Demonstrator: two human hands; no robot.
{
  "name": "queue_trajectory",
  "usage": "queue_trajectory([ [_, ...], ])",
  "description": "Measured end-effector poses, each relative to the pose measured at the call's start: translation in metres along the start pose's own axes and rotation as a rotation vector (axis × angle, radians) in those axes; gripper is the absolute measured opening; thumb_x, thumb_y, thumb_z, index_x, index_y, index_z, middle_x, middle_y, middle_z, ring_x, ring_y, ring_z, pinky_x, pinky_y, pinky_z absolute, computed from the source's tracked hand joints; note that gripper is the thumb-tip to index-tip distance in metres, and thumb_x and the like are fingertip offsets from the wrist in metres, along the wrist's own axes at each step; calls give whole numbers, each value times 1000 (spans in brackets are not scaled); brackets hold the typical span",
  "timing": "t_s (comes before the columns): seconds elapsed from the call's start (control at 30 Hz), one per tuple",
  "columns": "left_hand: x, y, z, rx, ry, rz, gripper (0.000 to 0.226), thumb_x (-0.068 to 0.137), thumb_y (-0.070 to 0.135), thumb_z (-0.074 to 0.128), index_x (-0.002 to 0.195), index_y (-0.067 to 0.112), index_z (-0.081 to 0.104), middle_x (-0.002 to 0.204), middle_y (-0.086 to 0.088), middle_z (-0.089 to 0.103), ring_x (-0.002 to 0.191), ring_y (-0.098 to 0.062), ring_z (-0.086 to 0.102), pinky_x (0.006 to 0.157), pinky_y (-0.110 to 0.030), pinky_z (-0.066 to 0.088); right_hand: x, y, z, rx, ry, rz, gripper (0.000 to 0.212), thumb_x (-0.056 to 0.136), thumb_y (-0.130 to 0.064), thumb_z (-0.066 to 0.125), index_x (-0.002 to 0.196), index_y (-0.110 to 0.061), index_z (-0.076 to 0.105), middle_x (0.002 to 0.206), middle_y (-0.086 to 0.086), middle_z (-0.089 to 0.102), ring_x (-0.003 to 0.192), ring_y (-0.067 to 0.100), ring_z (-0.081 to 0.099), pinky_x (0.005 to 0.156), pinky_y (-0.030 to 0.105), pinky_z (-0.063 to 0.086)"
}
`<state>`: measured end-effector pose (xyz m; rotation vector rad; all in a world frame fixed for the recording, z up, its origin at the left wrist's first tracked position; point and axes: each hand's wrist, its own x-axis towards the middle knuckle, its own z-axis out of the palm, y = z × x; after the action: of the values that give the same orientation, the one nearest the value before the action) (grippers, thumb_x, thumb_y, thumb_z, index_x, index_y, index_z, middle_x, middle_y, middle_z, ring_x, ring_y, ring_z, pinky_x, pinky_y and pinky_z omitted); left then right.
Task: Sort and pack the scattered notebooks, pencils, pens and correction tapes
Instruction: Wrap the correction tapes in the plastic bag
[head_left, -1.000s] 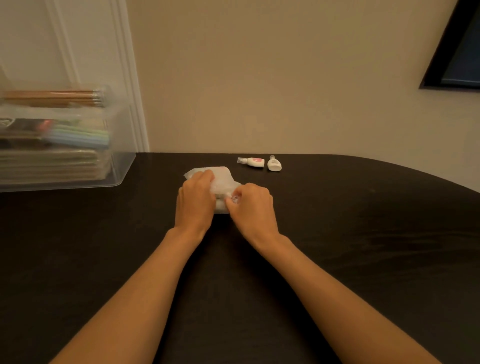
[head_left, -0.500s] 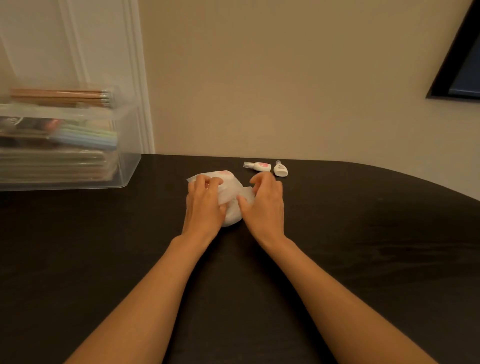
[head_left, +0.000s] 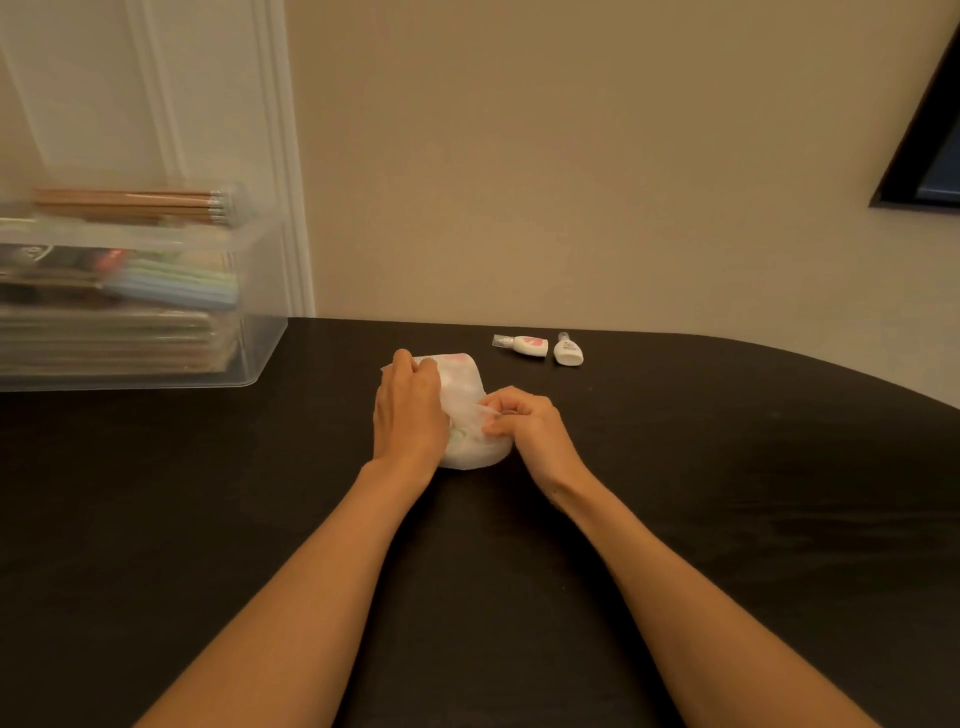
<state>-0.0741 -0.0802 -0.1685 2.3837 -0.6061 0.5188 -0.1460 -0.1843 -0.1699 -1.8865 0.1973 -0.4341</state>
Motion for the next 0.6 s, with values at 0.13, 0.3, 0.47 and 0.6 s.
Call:
queue_trajectory([
  [0.13,3,-3,1,-91,-80,-27,13,92,9,44,103,10,52,109,-8,47,90,-18,49,71,-29,44,2,4,5,-110,-59,-51,16,92,-22,50,94,-16,66,119,-6,49,110,10,43,87,22,38],
  [0.3,9,-9,8,-182,-152,-15,15,96,16,31,101,15,45,101,-5,47,76,-13,45,68,-34,41,10,1,6,-29,-40,41,37,95,-37,45,62,-41,61,75,-19,54,60,-18,49,52,1,37],
  [0.47,8,-9,5,-23,-218,70,36,93,4,43,127,13,48,137,-5,35,117,-27,39,94,-34,37,18,5,4,-94,-54,108,42,94,-50,37,72,-32,67,75,-5,61,78,6,58,73,24,42],
  [0.6,14,-13,9,0,-240,89,41,96,7,38,136,15,42,148,1,26,128,-27,32,103,-33,31,22,5,1,-51,-57,99,66,95,-52,34,119,8,49,116,14,51,109,22,43,95,27,29],
])
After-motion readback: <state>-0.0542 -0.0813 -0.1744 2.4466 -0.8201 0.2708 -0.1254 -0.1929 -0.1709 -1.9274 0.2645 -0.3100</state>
